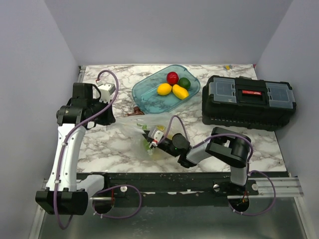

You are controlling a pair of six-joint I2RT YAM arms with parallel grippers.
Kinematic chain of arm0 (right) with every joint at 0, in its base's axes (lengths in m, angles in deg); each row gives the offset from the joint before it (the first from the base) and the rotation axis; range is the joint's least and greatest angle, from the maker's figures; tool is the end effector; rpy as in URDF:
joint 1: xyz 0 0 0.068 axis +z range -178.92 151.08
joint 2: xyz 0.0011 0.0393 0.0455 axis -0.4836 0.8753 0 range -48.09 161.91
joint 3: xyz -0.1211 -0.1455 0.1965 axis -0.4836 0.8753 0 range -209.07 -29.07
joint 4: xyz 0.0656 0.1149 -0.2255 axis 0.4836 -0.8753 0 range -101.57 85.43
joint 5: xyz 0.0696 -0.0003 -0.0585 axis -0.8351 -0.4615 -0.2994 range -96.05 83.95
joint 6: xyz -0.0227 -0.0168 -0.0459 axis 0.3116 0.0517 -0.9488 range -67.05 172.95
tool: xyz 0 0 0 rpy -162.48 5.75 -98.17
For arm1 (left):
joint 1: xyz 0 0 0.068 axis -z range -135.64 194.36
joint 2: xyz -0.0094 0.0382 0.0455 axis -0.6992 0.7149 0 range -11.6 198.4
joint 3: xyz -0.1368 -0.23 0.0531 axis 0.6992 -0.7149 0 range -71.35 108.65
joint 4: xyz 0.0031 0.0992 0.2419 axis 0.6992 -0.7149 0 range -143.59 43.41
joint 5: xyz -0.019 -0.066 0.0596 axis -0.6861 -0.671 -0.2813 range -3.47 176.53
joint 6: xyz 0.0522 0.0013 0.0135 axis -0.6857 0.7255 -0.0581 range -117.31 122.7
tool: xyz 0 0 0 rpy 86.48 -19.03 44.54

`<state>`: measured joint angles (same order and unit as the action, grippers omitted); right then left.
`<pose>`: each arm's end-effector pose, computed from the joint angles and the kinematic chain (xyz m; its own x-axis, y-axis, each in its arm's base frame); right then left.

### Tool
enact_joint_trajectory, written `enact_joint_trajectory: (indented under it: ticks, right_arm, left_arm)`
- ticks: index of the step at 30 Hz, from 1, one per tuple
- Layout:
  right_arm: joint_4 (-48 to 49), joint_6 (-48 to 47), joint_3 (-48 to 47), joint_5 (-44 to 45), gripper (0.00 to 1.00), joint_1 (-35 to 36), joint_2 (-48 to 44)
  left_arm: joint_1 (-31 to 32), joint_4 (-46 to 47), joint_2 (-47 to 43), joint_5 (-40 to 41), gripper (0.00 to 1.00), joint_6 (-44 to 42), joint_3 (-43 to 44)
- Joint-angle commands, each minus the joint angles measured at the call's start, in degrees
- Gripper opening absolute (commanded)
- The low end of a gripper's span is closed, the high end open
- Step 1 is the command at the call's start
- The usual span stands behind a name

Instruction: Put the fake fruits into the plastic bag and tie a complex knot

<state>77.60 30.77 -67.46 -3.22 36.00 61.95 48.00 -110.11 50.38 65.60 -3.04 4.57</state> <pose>0.1509 0.3184 0.1680 0.4055 -0.0231 -0.9138 -0.7894 0.4952 -0.3628 0.1877 -0.0247 0.3822 -0.7270 0.1398 -0.6722 0.3649 0.9080 -0.2058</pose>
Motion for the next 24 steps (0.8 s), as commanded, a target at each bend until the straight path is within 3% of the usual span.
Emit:
enact_joint_trajectory:
  ticks: [1, 8, 13, 14, 16, 17, 19, 20, 24]
  right_arm:
    - [-3.53, -1.04, 3.71, 3.21, 0.01, -1.26, -0.87]
    - [-3.59, -1.90, 1.75, 4.63, 0.01, -1.77, -0.72]
    - [-5.68, -1.66, -1.22, 6.69, 0.01, -2.69, 0.19]
    - [-5.57, -1.72, -1.33, 6.19, 0.00, -2.68, 0.18]
    - [-5.95, -1.72, -2.25, 6.11, 0.01, -2.62, 0.18]
    - [-6.18, -1.72, -3.04, 6.32, 0.01, -2.66, 0.41]
    - [-6.24, -1.65, -4.54, 7.06, 0.01, -2.61, 1.02]
    - [-6.36, -1.64, -5.24, 7.46, 0.01, -2.62, 1.28]
    - [-8.02, -0.09, -8.35, 10.35, 0.01, -2.67, 1.98]
  left_arm:
    - [-11.39, 12.04, 0.02, 22.42, 0.00, -4.53, -5.67]
    - [-18.73, 14.75, 1.98, 11.98, 0.00, 2.25, -11.69]
    - [-21.04, 16.75, -1.94, -7.90, 0.02, 4.22, -11.06]
    - [-21.02, 16.45, -2.49, -11.06, 0.11, 4.12, -10.36]
    - [-21.32, 15.37, -3.34, -17.84, 0.44, 3.66, -8.64]
    - [-21.64, 15.28, -3.87, -20.63, 0.66, 4.04, -8.19]
    - [-22.87, 16.46, -5.54, -25.44, 0.92, 6.27, -8.83]
    - [-23.75, 17.63, -6.75, -27.63, 0.98, 8.45, -9.58]
    - [-27.24, 27.35, -12.97, -35.13, 0.98, 18.46, -18.94]
